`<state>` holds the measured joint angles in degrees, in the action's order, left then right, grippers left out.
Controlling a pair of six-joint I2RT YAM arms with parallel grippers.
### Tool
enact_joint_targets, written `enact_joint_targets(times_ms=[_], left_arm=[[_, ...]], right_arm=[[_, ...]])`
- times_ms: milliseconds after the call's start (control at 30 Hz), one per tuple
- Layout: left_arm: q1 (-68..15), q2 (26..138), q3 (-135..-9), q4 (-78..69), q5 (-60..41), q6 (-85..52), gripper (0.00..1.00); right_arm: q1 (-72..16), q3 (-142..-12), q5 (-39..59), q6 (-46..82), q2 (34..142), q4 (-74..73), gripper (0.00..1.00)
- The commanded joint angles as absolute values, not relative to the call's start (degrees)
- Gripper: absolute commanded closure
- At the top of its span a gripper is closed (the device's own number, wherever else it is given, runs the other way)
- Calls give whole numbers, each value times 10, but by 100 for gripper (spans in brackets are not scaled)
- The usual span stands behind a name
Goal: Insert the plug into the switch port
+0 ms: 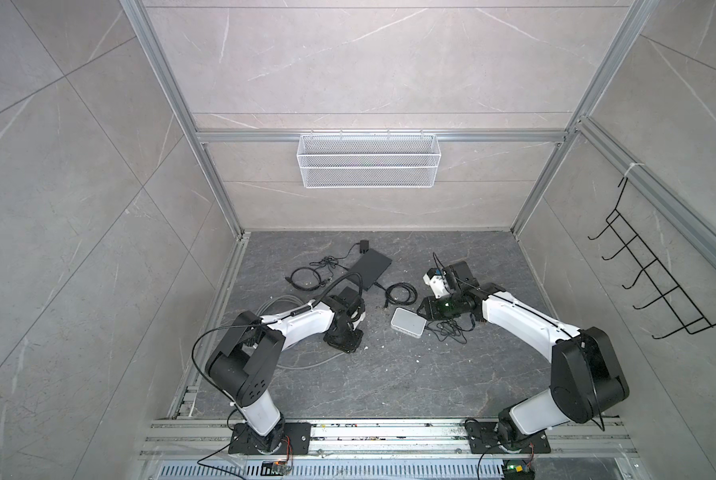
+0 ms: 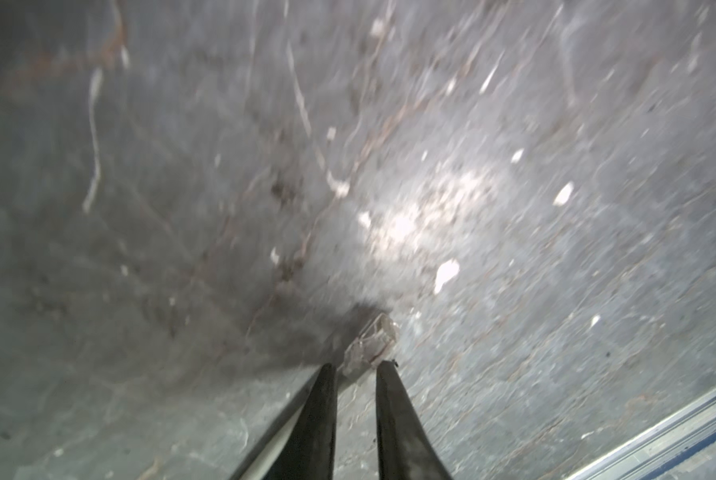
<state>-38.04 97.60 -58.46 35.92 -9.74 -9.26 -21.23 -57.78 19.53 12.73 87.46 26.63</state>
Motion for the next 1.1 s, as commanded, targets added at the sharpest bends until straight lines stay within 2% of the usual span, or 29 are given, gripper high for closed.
enact_joint_targets(times_ms=[0, 233, 433, 567, 800, 1067], left_arm=[[-398, 1012, -639, 348, -126, -93, 84], [-418, 1087, -760, 342, -178, -111, 86], [-419, 1025, -730, 386, -103, -88, 57], [-419, 970, -684, 464, -18, -57, 50], [-421, 900, -610, 460, 8, -122, 46], [-421, 996, -619, 468, 13, -126, 46]], right_arm=[[-204, -579, 192, 140, 847, 288, 62], [-184, -561, 191, 138, 821, 304, 62], [-181, -551, 192, 137, 804, 306, 62], [-181, -548, 198, 137, 811, 301, 62], [-181, -558, 212, 142, 835, 289, 62], [-181, -592, 214, 138, 848, 306, 62]])
